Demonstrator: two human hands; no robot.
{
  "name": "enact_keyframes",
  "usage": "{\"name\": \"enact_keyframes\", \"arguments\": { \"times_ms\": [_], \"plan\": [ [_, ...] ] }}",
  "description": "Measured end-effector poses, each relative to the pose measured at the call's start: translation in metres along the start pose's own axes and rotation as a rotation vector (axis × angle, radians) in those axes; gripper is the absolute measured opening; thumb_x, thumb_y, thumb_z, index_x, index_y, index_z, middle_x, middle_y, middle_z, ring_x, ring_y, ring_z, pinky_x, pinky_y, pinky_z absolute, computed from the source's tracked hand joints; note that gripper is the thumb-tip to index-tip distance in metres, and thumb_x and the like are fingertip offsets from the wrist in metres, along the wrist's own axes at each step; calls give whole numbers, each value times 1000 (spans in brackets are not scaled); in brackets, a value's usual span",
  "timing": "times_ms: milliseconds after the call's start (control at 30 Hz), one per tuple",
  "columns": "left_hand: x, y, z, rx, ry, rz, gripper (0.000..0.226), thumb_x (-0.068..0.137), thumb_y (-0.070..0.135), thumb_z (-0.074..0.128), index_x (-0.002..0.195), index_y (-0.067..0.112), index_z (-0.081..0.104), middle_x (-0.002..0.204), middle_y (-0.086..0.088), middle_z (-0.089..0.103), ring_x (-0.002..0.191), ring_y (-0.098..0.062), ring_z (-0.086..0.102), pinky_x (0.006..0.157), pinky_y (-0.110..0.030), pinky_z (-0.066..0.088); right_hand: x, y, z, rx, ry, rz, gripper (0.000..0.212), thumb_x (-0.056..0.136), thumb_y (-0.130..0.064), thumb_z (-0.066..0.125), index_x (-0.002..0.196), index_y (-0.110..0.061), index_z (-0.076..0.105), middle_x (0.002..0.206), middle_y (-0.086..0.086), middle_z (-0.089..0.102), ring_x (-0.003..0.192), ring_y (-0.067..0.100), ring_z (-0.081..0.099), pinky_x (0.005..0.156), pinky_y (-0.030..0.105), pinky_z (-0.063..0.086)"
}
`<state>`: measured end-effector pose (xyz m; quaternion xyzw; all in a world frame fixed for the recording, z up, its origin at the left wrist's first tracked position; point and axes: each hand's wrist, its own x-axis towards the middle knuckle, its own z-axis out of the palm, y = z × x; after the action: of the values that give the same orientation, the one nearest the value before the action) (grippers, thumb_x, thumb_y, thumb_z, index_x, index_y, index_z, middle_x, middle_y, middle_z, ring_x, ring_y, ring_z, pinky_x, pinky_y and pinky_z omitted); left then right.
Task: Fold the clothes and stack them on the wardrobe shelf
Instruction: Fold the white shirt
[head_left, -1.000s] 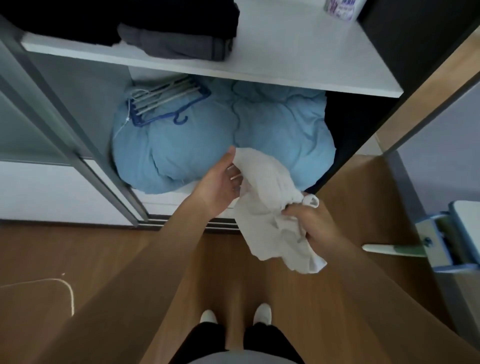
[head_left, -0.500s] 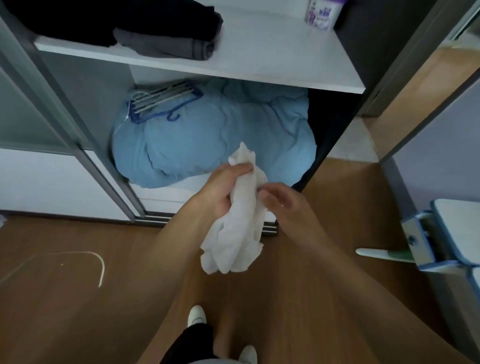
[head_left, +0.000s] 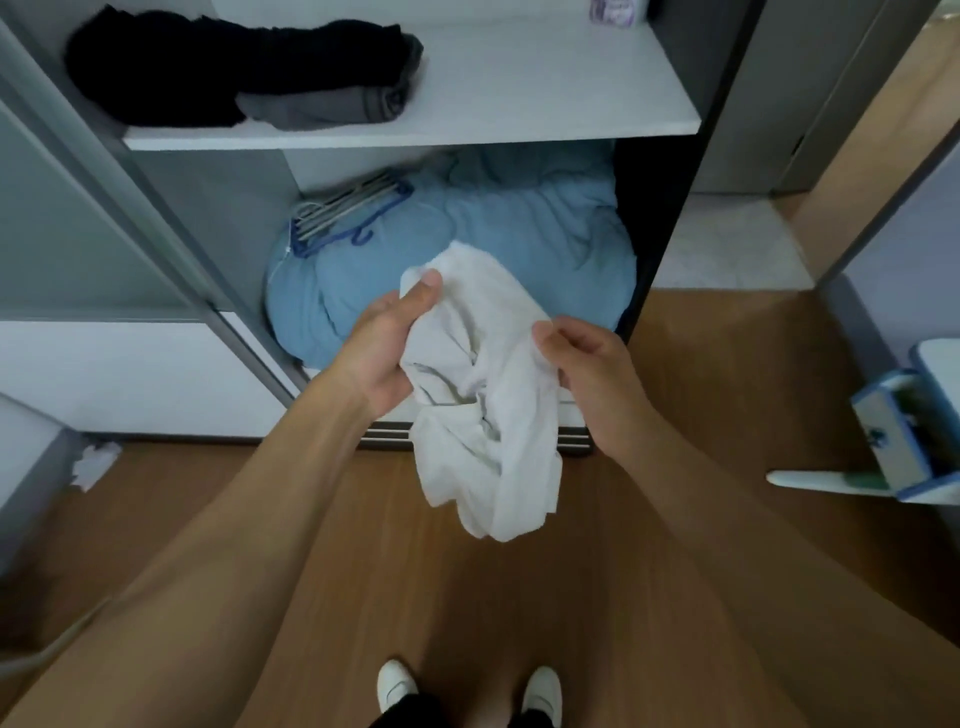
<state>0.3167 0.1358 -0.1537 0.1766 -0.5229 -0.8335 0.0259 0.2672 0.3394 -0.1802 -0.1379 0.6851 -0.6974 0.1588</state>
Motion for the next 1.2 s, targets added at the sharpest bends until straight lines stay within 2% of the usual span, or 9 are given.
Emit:
{"name": "enact_keyframes", "arguments": {
  "times_ms": [133, 300, 433, 567, 700, 767, 833, 1033, 1200],
  "plan": [
    [-11, 22, -11, 93, -18, 131, 26, 98, 18, 60, 83, 17, 80, 91, -4, 78, 85, -16, 75, 74, -28, 58, 1, -9, -20, 168, 92, 129, 22, 96, -24, 64, 75, -16, 65, 84, 8, 62, 82, 21, 59, 84, 35, 46],
    [-23, 36, -9, 229, -72, 161, 14, 89, 24, 68, 94, 11, 71, 91, -11, 74, 80, -23, 70, 74, -31, 55, -6, -22, 0, -237, -205, 181, 25, 89, -59, 62, 103, -41, 73, 103, -11, 74, 94, 9, 70, 78, 23, 53],
    [-31, 40, -1, 344, -122, 188, 9, 81, 26, 71, 83, 18, 70, 79, -7, 69, 69, -18, 65, 66, -30, 51, -2, -31, 46, -520, -227, 43, 34, 89, -48, 68, 107, -18, 70, 97, -2, 74, 84, 12, 70, 71, 31, 55],
    [-33, 57, -17, 430, -124, 271, 8, 86, 24, 72, 80, 20, 71, 75, 1, 70, 68, -11, 65, 61, -21, 51, 9, -33, 64, -748, -63, -111, 29, 94, -19, 56, 88, 9, 63, 76, 23, 61, 65, 20, 50, 61, 33, 34],
    [-25, 61, -54, 876, 46, 393, 18, 88, 28, 72, 73, 23, 63, 64, 11, 62, 50, 1, 52, 46, -13, 38, 11, -41, 68, -510, 160, -166, 22, 90, -16, 59, 74, -18, 75, 73, -3, 72, 64, -3, 56, 64, 14, 42],
    [-20, 56, -77, 1093, 96, 372, 18, 86, 27, 70, 73, 23, 58, 66, 9, 61, 52, -3, 53, 50, -17, 39, 8, -49, 76, -454, 233, -215, 36, 88, -16, 63, 69, -46, 71, 76, -32, 70, 78, -16, 61, 71, 0, 41],
    [-15, 51, -99, 1231, 147, 330, 19, 83, 24, 68, 70, 22, 54, 67, 7, 61, 60, -12, 55, 56, -26, 40, 4, -54, 88, -438, 242, -264, 41, 85, -18, 62, 66, -53, 68, 78, -39, 67, 84, -19, 61, 73, -2, 40],
    [6, 49, -148, 1164, 335, 224, 10, 84, 15, 58, 80, 23, 53, 82, 1, 63, 78, -23, 61, 67, -37, 50, 15, -55, 105, -576, 159, -327, 18, 83, -18, 58, 77, -16, 75, 78, 3, 73, 77, 19, 66, 67, 28, 49],
    [9, 51, -164, 1275, 363, 255, 23, 84, 8, 51, 78, 26, 63, 91, 3, 69, 90, -25, 64, 83, -41, 54, 26, -39, 103, -829, 74, -221, 10, 85, -19, 58, 83, -17, 67, 81, 5, 69, 76, 19, 62, 66, 34, 48]
  ]
}}
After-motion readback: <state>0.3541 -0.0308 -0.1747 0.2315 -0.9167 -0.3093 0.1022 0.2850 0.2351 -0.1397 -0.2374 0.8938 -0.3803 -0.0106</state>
